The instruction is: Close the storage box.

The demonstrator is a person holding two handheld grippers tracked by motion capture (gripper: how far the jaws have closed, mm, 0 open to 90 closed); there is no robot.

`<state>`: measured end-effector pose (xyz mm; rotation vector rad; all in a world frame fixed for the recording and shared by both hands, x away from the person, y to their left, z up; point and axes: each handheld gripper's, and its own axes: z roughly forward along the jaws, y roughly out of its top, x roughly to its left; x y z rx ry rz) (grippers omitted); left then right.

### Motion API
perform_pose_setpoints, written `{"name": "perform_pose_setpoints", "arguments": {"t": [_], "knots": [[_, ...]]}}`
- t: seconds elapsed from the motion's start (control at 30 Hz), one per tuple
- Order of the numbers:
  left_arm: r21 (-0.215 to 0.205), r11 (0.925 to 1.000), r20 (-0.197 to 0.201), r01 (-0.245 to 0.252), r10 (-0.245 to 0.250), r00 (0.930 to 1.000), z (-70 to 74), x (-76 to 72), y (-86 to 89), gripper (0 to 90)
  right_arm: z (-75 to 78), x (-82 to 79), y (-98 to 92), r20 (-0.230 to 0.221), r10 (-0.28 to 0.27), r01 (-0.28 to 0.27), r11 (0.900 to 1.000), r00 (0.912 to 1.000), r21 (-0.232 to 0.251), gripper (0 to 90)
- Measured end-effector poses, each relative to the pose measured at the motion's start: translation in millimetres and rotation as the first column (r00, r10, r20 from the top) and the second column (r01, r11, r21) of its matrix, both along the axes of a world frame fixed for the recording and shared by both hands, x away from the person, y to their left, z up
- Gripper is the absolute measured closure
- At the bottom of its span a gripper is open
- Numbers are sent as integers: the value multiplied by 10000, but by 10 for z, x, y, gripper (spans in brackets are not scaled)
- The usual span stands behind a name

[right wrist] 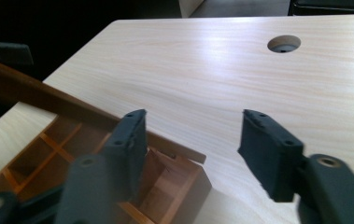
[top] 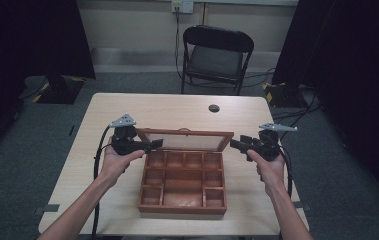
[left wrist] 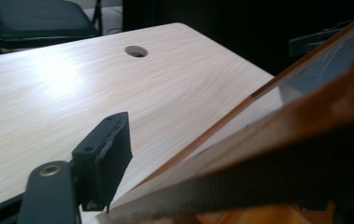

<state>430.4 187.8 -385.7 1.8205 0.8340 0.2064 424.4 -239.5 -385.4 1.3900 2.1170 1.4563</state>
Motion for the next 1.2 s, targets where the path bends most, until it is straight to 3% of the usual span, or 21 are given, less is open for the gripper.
{"name": "perform_pose_setpoints", "arguments": {"t": [0.1,0.17,0.47,0.5,0.63,0.77,0.83,0.87,0.93,0.97,1.1,1.2], "knots": [[312,9995,128,83,-87,9999,15,-39,-18,226,41,24,27,19,145,-145,9999,9999,75,382],[135,9999,193,23,-26,9998,15,-68,-23,227,69,29,49,84,132,-132,9999,9999,-53,389],[346,9993,233,125,-133,9996,-3,-141,-27,184,269,3,53,350,395,-406,9988,9986,291,414],[308,9994,181,147,-153,9997,-6,-142,-28,184,309,-5,71,625,526,-545,9981,9967,293,438],[325,9993,176,188,-194,9997,-22,-152,-49,178,464,-49,188,1024,1121,-1176,9919,9884,489,439],[538,9983,190,208,-218,9996,-15,-179,-50,170,601,-95,306,1183,1668,-1743,9831,9789,562,455],[652,9976,270,233,-251,9993,-12,-202,-41,172,658,-121,367,1170,1704,-1748,9842,9784,286,495],[606,9979,220,235,-249,9994,-14,-218,-35,170,683,-120,407,979,2083,-2125,9766,9732,345,496],[520,9983,240,268,-281,9993,-41,-241,-31,169,719,-133,471,910,2290,-2320,9724,9692,243,534],[530,9982,243,264,-277,9993,-47,-248,-31,161,741,-142,532,843,2670,-2700,9625,9600,258,538],[601,9978,284,287,-304,9991,-55,-281,-32,163,793,-167,704,685,3431,-3447,9386,9368,126,595],[381,9983,149,436,-442,9989,-71,-286,-8,163,849,-200,866,603,4095,-4112,9114,9103,178,636]]}}
